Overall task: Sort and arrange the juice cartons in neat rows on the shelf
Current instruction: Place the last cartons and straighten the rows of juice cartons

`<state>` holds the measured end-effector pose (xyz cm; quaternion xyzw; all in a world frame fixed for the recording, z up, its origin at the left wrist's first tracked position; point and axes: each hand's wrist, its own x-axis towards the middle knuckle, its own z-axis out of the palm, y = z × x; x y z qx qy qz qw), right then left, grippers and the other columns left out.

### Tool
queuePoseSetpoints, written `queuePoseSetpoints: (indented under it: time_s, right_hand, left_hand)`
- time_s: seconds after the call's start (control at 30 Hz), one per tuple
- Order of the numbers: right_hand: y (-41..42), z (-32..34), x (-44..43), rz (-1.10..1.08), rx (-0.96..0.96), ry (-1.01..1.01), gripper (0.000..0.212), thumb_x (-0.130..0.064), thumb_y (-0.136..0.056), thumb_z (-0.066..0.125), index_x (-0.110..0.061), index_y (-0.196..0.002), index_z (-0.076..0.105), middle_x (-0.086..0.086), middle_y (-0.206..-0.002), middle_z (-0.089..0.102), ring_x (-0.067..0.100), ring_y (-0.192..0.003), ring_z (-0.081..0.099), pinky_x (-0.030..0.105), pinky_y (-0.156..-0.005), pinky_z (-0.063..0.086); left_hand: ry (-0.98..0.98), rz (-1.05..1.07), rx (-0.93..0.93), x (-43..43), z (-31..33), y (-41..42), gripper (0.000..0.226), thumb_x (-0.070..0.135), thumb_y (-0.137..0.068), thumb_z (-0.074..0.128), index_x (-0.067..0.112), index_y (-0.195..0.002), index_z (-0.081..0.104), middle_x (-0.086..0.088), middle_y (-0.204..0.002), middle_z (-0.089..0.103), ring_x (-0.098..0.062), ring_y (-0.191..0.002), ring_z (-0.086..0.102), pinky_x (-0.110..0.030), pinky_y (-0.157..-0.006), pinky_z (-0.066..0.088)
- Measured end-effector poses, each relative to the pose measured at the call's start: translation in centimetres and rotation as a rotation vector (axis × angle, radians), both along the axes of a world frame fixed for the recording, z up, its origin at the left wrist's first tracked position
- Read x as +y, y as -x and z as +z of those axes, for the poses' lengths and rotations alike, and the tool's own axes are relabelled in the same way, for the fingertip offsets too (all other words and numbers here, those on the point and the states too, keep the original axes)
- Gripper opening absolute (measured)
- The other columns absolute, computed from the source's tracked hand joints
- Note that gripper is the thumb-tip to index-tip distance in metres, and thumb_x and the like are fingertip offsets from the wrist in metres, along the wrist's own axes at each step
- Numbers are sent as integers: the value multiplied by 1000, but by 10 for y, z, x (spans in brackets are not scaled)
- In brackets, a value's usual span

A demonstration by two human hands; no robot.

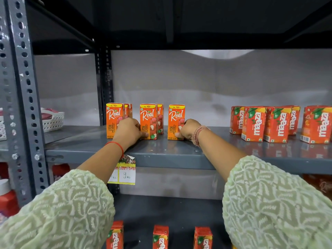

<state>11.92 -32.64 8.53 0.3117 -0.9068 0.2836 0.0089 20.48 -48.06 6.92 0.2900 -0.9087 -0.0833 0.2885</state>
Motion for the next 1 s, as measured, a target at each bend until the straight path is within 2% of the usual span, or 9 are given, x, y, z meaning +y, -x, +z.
queuePoseSetpoints:
  time_s: [0.1,0.17,0.27,0.37,0.43,0.53,0.6,0.83,1.0]
  right_hand:
    - [0,-1,1,-5,-12,5,51,-21,-94,51,-7,-140,35,8,-149,38,24,-140,32,35,-117,27]
    - [-1,-1,1,-17,-28,23,53,-20,-91,55,-7,-140,36,8,-149,39,25,-138,36,35,-116,30]
    - [-3,-2,0,-29,-42,25,53,-20,-90,58,-7,-138,39,9,-147,41,26,-136,39,36,-115,31]
    - [-3,-2,-1,-50,-59,58,52,-18,-88,61,-5,-135,43,11,-142,47,27,-131,44,37,-113,35]
    - [-4,-3,-1,-52,-71,68,51,-18,-88,61,-5,-134,44,11,-140,48,28,-130,45,38,-113,35]
    - [-3,-4,-2,-68,-84,102,52,-18,-86,63,-5,-133,45,12,-138,51,29,-128,47,39,-111,36]
    - [-1,-5,-3,-72,-89,113,52,-17,-85,65,-4,-132,46,12,-137,52,29,-127,48,39,-111,37]
    - [1,-7,-4,-75,-87,162,49,-16,-87,62,-5,-132,46,11,-138,51,28,-127,48,37,-110,38]
    - [2,-8,-5,-90,-69,151,49,-18,-89,59,-5,-134,44,12,-138,50,28,-128,48,38,-111,38]
  left_hand:
    - [-5,-17,-21,-2,0,-2,35,51,-85,54,18,-93,63,5,-100,61,-17,-104,54,-16,-71,32]
    - [-52,-42,14,-3,-1,-3,26,45,-82,62,19,-81,63,3,-93,60,-19,-101,57,-18,-72,40]
    - [-230,-53,210,-5,-4,-9,35,29,-81,70,4,-106,68,-10,-106,67,-27,-96,64,-30,-79,52]
    - [-348,43,522,-8,-10,-21,30,22,-81,71,0,-101,67,-14,-103,67,-26,-86,65,-31,-75,54]
    - [-330,143,671,-8,-12,-28,43,24,-79,74,-1,-111,59,-16,-113,61,-28,-99,59,-31,-78,47]
    - [-304,278,527,-19,-10,-28,80,37,-70,79,2,-129,37,-20,-129,47,-35,-120,44,-42,-97,39]
    - [-380,249,374,-29,-8,-22,91,41,-67,80,3,-132,29,-20,-131,46,-36,-122,43,-44,-98,40]
    - [-329,198,338,-41,-13,-9,69,22,-81,72,-1,-131,30,-22,-130,47,-38,-120,45,-44,-96,42]
    - [-346,173,342,-40,-13,-10,74,20,-79,74,-2,-134,29,-23,-132,45,-39,-122,44,-45,-99,41]
